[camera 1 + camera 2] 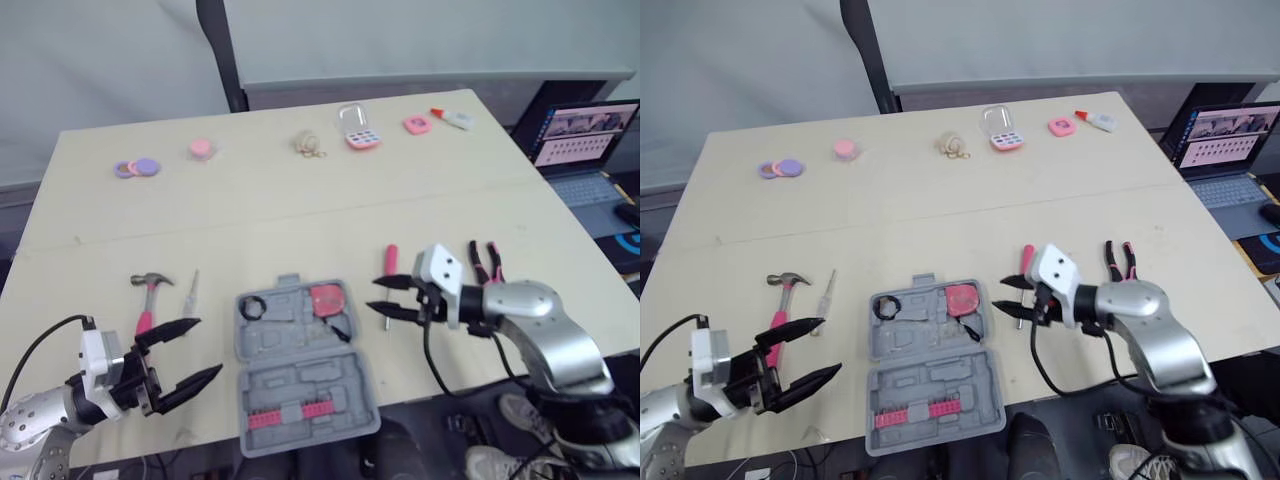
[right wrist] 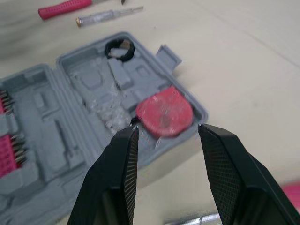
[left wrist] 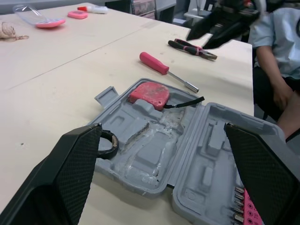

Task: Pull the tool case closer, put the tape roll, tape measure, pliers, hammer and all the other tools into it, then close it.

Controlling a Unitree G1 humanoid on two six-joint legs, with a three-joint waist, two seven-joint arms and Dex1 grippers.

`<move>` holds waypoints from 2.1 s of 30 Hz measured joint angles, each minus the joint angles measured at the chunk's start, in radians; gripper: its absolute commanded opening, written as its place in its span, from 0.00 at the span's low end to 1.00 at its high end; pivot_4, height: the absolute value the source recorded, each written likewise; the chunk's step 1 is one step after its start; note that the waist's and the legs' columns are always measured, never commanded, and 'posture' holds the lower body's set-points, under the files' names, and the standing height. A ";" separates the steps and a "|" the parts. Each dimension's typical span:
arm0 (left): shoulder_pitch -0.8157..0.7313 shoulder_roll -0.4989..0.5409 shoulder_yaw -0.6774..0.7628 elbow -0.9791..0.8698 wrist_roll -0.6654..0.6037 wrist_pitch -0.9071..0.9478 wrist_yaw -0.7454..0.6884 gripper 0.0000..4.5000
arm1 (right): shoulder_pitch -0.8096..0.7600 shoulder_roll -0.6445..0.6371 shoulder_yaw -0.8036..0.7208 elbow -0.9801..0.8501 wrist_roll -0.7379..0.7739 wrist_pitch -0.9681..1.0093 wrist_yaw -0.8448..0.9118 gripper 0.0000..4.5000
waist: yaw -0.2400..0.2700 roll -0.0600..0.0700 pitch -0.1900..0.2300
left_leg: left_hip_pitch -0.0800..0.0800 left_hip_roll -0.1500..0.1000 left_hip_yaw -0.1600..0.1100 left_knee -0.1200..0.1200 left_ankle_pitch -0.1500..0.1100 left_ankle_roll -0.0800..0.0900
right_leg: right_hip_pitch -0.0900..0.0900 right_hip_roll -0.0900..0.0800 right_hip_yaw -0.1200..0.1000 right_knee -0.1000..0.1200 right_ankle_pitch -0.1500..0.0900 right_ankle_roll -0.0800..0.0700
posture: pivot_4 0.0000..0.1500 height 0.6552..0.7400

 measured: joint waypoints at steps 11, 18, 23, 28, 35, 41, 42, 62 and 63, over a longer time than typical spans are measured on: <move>0.166 -0.057 0.026 -0.097 0.004 0.039 0.071 1.00 | 0.397 -0.094 -0.256 -0.163 0.157 0.139 -0.016 0.48 | 0.030 -0.002 0.000 | 0.001 0.000 0.002 0.000 -0.001 0.002 | 0.001 0.000 0.002 -0.007 0.001 0.000 | 1.00 0.87; 0.218 -0.090 0.068 -0.097 0.002 0.007 0.058 1.00 | 0.588 -0.099 -0.385 -0.156 0.175 0.055 -0.004 0.48 | 0.042 -0.002 0.000 | 0.002 -0.001 0.004 0.001 -0.002 0.003 | 0.002 0.001 0.002 -0.009 0.003 -0.002 | 1.00 0.87; 0.250 -0.094 0.069 -0.086 0.020 -0.011 0.047 1.00 | 0.610 -0.089 -0.390 -0.116 0.172 0.001 -0.009 0.48 | 0.041 -0.004 -0.001 | 0.002 0.000 0.004 0.001 -0.002 0.004 | 0.002 0.001 0.002 -0.010 0.004 -0.002 | 1.00 0.87; 0.265 -0.080 0.092 -0.051 0.049 0.000 0.055 1.00 | 0.611 -0.081 -0.390 -0.116 0.177 -0.024 -0.017 0.48 | 0.042 -0.004 -0.001 | 0.002 -0.001 0.004 0.001 -0.002 0.004 | 0.002 0.001 0.002 -0.010 0.004 -0.002 | 1.00 0.87; 0.291 -0.092 0.095 -0.052 0.075 -0.005 0.064 1.00 | 0.631 -0.077 -0.390 -0.116 0.185 -0.037 -0.018 0.48 | 0.043 -0.005 -0.001 | 0.002 0.001 0.004 0.001 -0.003 0.004 | 0.002 0.001 0.003 -0.010 0.004 -0.002 | 1.00 0.87; 0.291 -0.094 0.088 -0.051 0.081 -0.042 0.041 1.00 | 0.631 -0.077 -0.390 -0.116 0.188 -0.037 -0.018 0.48 | 0.042 -0.005 -0.001 | 0.002 0.002 0.005 0.001 -0.003 0.004 | 0.002 0.001 0.003 -0.010 0.004 -0.002 | 1.00 0.87; 0.291 -0.094 0.088 -0.051 0.082 -0.045 0.040 1.00 | 0.631 -0.077 -0.390 -0.116 0.188 -0.037 -0.019 0.48 | 0.042 -0.005 -0.001 | 0.002 0.002 0.005 0.001 -0.003 0.004 | 0.002 0.001 0.003 -0.010 0.004 -0.002 | 1.00 0.87; 0.283 -0.096 0.085 -0.013 0.092 -0.091 0.020 1.00 | 0.607 -0.080 -0.384 -0.120 0.212 -0.007 -0.037 0.48 | 0.042 -0.005 -0.002 | 0.002 0.001 0.005 0.001 -0.003 0.004 | 0.002 0.001 0.003 -0.010 0.004 -0.002 | 1.00 0.87; 0.280 -0.095 0.085 -0.012 0.094 -0.094 0.015 1.00 | 0.605 -0.080 -0.384 -0.120 0.213 -0.006 -0.037 0.48 | 0.042 -0.005 -0.002 | 0.002 0.001 0.005 0.001 -0.003 0.004 | 0.002 0.001 0.003 -0.010 0.004 -0.002 | 1.00 0.87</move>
